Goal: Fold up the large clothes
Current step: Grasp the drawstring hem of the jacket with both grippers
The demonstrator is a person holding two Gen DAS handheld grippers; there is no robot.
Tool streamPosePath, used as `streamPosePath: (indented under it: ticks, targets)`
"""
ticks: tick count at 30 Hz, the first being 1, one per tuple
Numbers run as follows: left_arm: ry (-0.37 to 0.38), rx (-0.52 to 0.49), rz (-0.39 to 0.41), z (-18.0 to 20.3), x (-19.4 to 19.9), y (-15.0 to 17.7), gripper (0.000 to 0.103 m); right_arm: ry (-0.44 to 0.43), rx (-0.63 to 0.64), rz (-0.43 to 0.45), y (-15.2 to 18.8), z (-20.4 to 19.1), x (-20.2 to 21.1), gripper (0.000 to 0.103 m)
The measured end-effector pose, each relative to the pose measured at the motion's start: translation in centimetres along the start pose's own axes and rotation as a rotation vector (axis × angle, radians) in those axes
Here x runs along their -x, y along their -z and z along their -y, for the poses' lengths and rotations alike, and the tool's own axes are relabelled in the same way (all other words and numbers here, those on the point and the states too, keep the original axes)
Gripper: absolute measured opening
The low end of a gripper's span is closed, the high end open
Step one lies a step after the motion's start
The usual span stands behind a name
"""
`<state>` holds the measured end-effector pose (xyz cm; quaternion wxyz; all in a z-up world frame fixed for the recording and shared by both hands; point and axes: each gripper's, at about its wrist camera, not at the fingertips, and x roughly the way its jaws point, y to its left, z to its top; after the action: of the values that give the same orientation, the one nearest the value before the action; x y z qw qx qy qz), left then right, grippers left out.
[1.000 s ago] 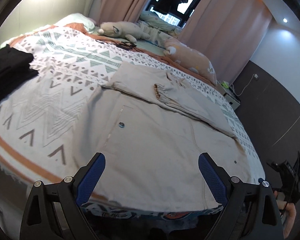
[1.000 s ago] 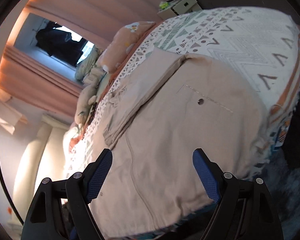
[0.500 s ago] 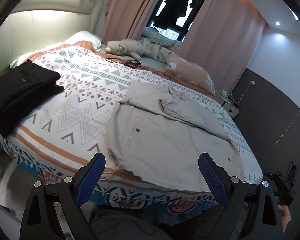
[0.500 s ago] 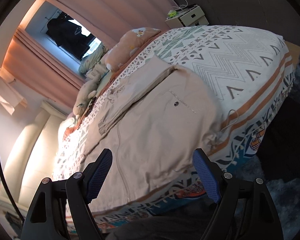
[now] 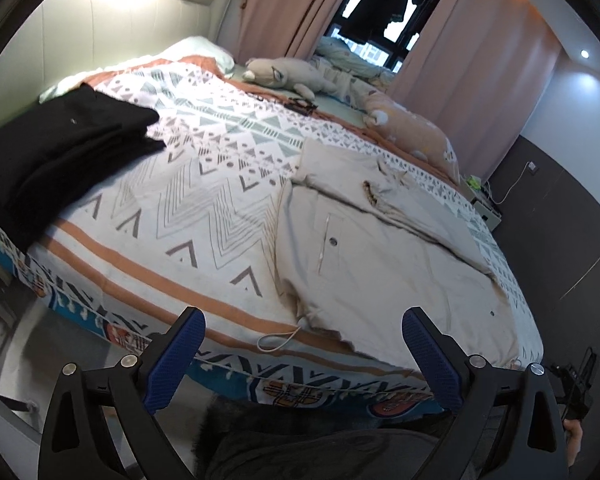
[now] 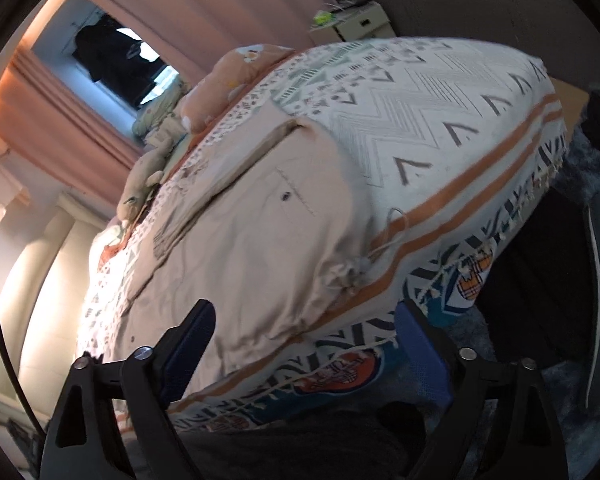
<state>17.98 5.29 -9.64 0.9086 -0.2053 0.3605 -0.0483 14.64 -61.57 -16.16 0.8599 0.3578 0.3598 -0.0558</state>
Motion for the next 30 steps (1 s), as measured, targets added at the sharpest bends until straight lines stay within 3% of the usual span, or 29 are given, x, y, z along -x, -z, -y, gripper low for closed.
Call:
streamPosePath:
  ticks: [10, 16, 17, 20, 23, 28, 30]
  targets:
    - [0.039, 0.089, -0.109, -2.5, -6.4, 0.7, 0.099, -0.04, -0.112, -0.047, -0.9, 3.4, -5.7, 0.091]
    - [0.1, 0.153, -0.17, -3.5, -10.1, 0.2, 0.083, -0.101, -0.152, -0.083, -1.1, 4.5, -9.1, 0.08]
    - [0.105, 0.165, -0.179, -3.6, -10.7, 0.0, 0.078, -0.108, -0.154, -0.091, -1.0, 4.7, -9.6, 0.074]
    - [0.11, 0.169, -0.206, -3.8, -12.4, -0.3, 0.072, -0.192, -0.183, -0.108, -0.6, 5.3, -10.7, 0.07]
    - [0.111, 0.173, -0.223, -3.8, -13.5, -0.3, 0.072, -0.262, -0.197, -0.113, -0.5, 5.5, -10.8, 0.059]
    - [0.121, 0.185, -0.236, -3.9, -14.7, -0.4, 0.071, -0.357, -0.162, -0.067, -1.5, 4.9, -8.5, 0.058]
    - [0.135, 0.194, -0.244, -4.1, -15.1, -0.3, 0.063, -0.405, -0.156, -0.043, -1.8, 4.6, -7.6, 0.058]
